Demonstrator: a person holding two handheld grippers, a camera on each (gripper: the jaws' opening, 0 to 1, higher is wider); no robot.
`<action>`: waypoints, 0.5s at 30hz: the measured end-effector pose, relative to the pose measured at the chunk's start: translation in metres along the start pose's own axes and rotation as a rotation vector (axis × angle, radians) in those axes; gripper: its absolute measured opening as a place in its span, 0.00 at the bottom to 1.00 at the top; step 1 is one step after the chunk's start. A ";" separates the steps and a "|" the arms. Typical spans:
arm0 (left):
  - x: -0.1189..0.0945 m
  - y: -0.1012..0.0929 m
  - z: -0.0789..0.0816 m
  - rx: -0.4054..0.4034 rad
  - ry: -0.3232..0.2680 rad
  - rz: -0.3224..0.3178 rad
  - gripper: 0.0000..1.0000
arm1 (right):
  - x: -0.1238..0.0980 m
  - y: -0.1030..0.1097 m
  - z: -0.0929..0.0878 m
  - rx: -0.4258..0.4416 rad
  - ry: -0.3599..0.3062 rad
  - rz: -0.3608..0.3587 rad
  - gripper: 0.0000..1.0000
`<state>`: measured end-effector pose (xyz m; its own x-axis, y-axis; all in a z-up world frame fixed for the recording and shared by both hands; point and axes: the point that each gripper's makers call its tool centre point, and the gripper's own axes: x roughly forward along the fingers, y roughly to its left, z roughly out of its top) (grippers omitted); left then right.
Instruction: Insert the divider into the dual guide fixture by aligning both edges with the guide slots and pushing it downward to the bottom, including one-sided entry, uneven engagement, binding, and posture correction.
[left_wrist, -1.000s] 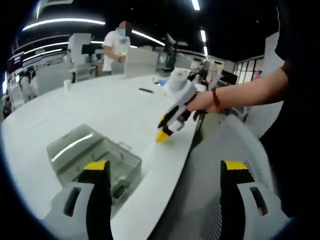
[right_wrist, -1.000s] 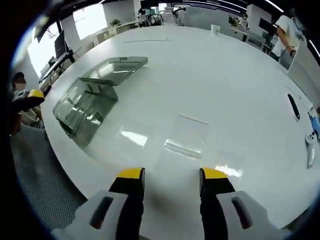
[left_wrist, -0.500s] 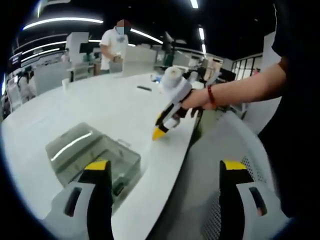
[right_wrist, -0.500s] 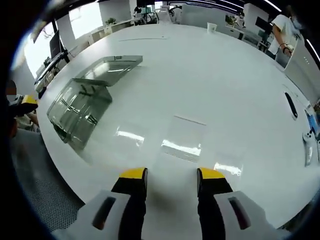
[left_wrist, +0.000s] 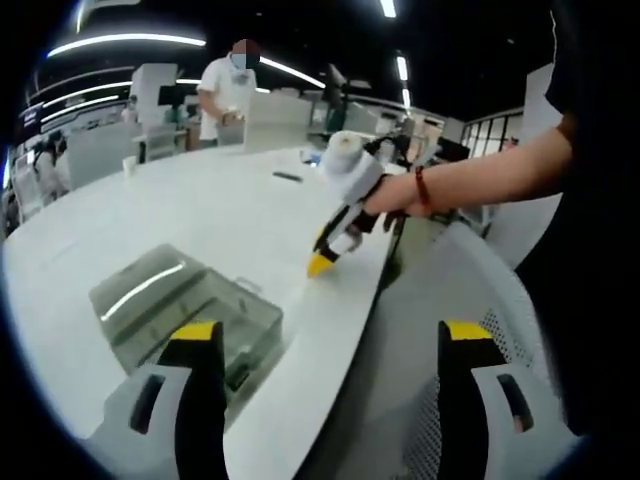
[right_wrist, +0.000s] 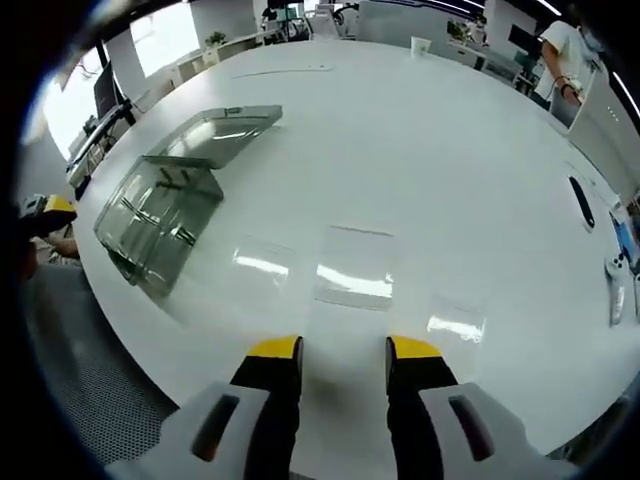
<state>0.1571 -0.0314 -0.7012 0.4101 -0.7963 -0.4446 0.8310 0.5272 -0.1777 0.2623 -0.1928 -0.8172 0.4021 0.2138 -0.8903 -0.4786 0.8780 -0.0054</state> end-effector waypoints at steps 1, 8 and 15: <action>0.000 0.000 0.000 0.003 0.000 0.000 0.86 | -0.001 0.000 0.000 -0.005 0.002 -0.001 0.29; 0.000 0.000 0.003 0.003 -0.010 -0.002 0.86 | -0.003 0.001 0.000 -0.012 -0.005 0.006 0.29; 0.000 0.002 0.003 0.002 -0.012 0.006 0.86 | -0.008 0.004 0.006 -0.008 -0.038 0.009 0.28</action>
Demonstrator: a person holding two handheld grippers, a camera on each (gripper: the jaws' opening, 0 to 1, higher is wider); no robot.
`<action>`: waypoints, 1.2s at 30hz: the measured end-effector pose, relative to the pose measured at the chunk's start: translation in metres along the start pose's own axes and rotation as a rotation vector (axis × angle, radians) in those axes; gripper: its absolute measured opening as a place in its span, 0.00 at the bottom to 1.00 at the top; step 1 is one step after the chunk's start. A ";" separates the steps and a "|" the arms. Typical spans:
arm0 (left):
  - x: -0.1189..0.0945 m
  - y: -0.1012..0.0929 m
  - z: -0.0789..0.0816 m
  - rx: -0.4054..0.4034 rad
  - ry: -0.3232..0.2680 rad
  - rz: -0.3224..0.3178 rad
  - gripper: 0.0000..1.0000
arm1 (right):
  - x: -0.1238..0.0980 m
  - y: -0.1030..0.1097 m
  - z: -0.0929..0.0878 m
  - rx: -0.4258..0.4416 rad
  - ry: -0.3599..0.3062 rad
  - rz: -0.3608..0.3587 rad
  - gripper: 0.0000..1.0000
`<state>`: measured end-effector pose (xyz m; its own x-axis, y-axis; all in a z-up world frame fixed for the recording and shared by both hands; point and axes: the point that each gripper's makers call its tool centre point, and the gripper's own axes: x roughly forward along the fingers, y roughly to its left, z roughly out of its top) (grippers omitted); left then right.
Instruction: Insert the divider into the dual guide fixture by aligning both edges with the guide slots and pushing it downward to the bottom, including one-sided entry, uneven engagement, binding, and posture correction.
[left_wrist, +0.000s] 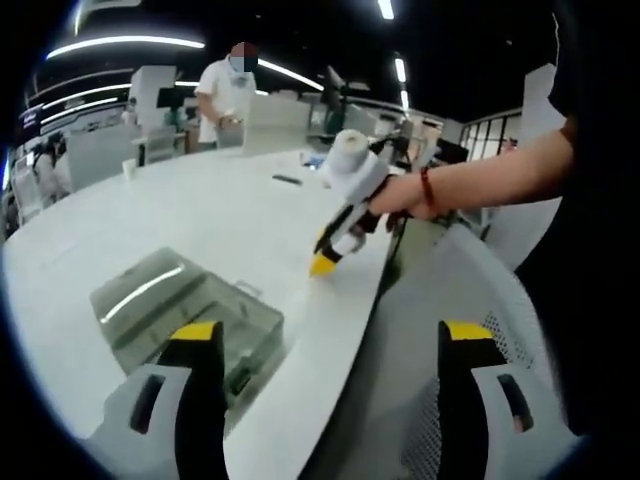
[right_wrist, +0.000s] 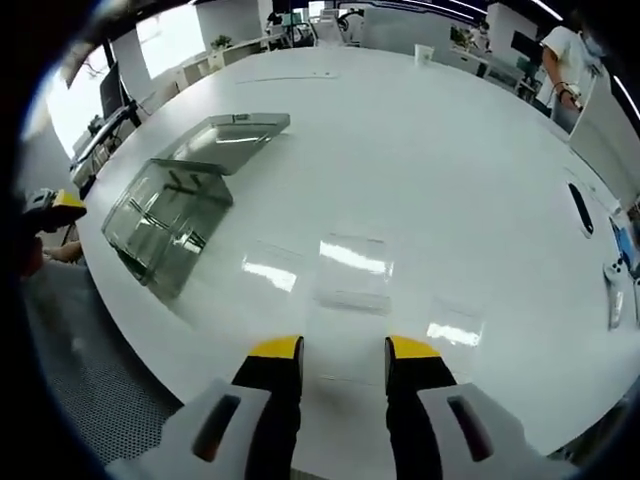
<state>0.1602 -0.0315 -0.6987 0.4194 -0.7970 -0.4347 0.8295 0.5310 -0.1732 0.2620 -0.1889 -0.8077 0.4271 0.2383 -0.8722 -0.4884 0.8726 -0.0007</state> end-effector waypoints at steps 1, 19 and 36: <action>0.000 0.002 0.002 -0.005 -0.007 0.010 0.86 | -0.001 0.000 0.002 0.001 -0.010 -0.001 0.28; -0.001 0.006 0.020 -0.095 -0.092 0.022 0.82 | -0.026 0.020 0.030 -0.033 -0.153 0.021 0.28; -0.010 0.025 0.038 -0.186 -0.211 0.095 0.75 | -0.048 0.059 0.048 -0.117 -0.247 0.057 0.28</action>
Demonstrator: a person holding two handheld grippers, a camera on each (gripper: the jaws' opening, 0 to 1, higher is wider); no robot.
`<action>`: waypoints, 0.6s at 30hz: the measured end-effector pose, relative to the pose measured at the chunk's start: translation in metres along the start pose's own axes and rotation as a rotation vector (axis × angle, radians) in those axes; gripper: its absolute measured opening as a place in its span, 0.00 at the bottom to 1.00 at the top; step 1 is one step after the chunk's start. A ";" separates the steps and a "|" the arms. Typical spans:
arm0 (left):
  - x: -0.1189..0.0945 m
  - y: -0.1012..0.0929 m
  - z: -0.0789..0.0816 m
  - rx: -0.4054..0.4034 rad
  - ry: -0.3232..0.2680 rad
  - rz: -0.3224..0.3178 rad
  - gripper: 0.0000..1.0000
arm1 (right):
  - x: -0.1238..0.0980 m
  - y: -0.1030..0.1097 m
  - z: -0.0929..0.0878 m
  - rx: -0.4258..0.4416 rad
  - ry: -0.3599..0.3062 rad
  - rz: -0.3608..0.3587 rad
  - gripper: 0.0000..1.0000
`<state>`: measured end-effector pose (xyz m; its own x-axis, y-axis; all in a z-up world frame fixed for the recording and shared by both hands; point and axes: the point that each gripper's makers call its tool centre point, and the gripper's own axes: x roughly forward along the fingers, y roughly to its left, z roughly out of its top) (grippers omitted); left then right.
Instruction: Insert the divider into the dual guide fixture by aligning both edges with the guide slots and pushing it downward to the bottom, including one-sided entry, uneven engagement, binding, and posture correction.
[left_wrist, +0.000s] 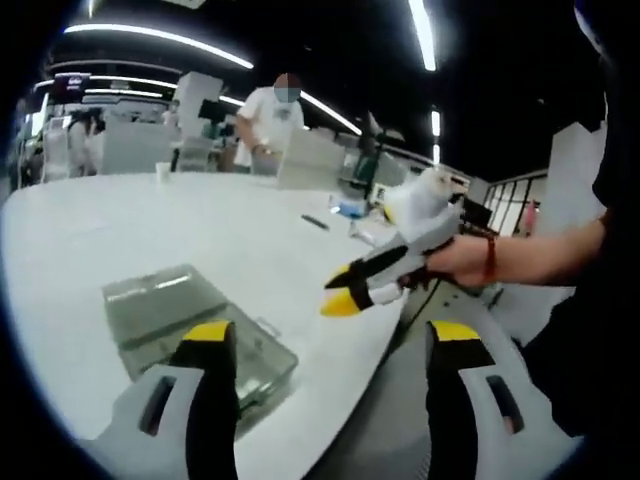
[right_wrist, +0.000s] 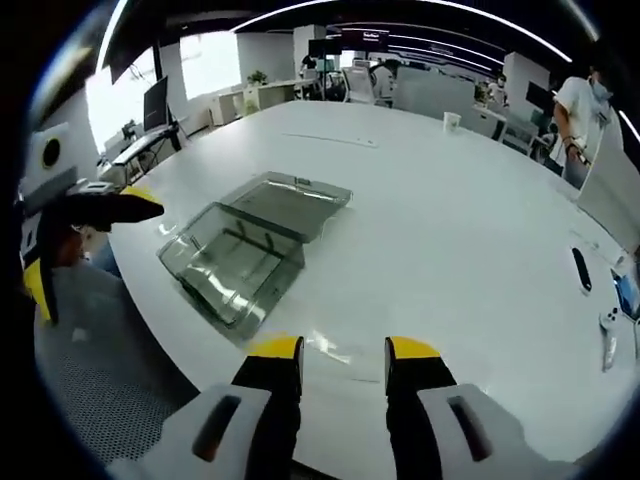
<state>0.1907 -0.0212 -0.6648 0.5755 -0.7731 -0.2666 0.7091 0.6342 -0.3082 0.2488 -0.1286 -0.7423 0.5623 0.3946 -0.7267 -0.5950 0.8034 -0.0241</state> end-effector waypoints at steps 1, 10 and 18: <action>0.000 0.002 0.001 -0.003 -0.009 0.009 0.75 | -0.001 0.002 0.002 -0.010 -0.008 0.001 0.28; -0.009 0.014 0.007 -0.042 -0.058 0.070 0.74 | -0.008 0.023 0.015 -0.118 -0.045 0.023 0.28; -0.013 0.022 0.016 -0.118 -0.112 0.096 0.72 | -0.013 0.036 0.029 -0.142 -0.088 0.033 0.28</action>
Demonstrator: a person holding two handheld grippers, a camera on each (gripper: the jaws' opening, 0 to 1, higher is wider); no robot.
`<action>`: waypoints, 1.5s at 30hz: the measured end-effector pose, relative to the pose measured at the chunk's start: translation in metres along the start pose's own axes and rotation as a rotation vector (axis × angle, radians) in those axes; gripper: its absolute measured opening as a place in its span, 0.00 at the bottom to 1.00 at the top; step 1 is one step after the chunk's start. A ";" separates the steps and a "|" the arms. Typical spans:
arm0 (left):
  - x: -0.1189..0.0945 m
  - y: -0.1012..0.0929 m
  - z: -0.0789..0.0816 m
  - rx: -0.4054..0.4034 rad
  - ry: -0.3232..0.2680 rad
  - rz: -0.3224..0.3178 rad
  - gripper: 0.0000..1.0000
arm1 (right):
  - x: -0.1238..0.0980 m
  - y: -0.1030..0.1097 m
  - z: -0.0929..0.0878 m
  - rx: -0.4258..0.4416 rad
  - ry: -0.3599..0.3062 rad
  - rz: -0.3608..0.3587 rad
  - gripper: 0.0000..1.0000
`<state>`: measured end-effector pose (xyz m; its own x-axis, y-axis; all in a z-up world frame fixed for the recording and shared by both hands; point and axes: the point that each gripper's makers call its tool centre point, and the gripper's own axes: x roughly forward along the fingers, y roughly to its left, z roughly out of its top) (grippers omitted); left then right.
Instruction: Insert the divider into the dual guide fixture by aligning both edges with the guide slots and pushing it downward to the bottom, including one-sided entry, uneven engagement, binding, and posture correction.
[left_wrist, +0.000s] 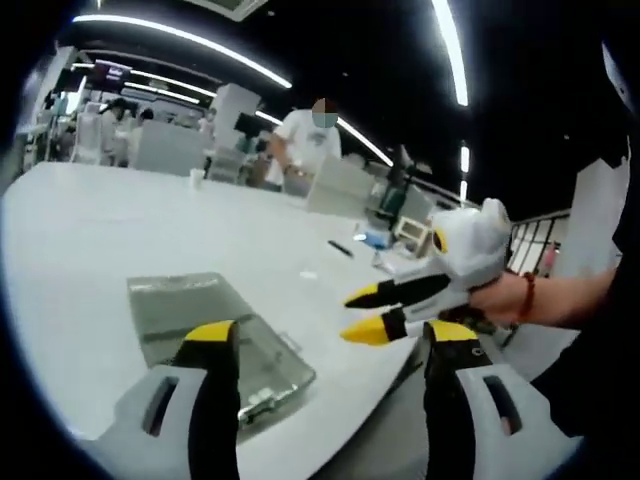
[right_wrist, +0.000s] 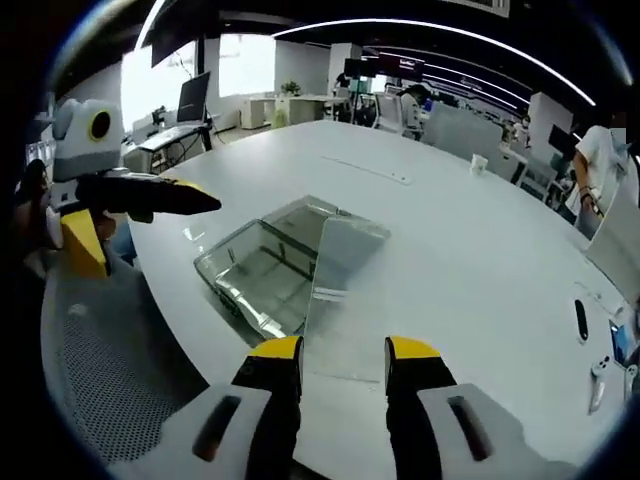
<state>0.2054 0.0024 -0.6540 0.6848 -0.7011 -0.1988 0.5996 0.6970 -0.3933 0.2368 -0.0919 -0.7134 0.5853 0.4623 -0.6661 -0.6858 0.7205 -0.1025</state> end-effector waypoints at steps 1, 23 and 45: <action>0.000 0.001 0.001 -0.003 -0.005 0.004 0.72 | -0.001 0.001 0.003 -0.004 -0.009 -0.001 0.28; -0.002 0.010 0.018 -0.201 -0.101 0.014 0.57 | -0.009 0.028 0.032 -0.059 -0.090 0.050 0.28; 0.000 0.015 0.023 -0.296 -0.148 0.018 0.31 | -0.011 0.056 0.046 -0.102 -0.128 0.119 0.28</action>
<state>0.2238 0.0167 -0.6392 0.7600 -0.6445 -0.0840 0.4550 0.6199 -0.6393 0.2121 -0.0332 -0.6779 0.5437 0.6076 -0.5790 -0.7898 0.6038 -0.1080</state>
